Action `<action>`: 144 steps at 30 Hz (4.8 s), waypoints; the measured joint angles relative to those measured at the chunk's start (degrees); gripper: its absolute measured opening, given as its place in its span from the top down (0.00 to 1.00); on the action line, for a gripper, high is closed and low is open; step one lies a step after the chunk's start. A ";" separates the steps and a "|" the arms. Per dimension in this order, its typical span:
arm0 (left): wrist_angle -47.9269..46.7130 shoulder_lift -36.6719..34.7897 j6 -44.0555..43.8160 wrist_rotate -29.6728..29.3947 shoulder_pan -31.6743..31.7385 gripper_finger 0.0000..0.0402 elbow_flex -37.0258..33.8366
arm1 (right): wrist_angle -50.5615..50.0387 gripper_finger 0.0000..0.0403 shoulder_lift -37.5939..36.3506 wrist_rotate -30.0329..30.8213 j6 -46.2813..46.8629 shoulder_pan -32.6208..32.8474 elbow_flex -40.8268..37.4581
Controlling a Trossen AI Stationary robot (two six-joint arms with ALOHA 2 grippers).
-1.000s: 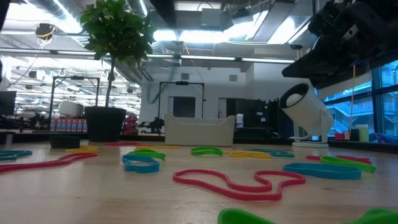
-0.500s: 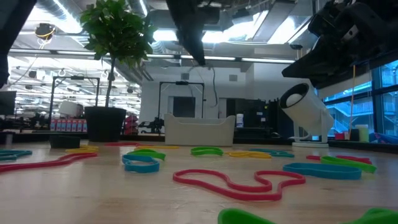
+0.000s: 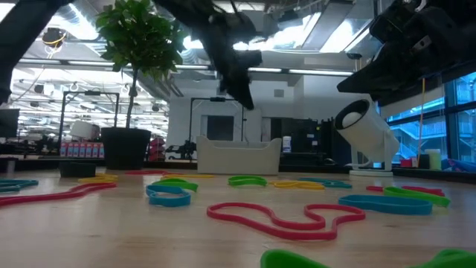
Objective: Pick and place rubber bands into bin
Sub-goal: Put the blue rubber band into the gray bin, then put the black rubber band into the gray bin
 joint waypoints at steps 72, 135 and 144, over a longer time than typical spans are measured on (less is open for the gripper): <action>6.39 -40.21 -51.78 -29.59 -47.64 0.99 -55.15 | -80.47 0.98 23.84 -8.95 65.57 36.51 40.10; 12.22 -40.16 -42.10 -34.97 -48.59 0.99 -55.12 | -73.63 0.99 23.51 0.51 38.52 9.22 40.05; 12.20 -40.16 -41.11 -31.72 -48.85 1.00 -55.13 | -44.69 0.99 24.18 -4.97 6.53 -17.21 40.44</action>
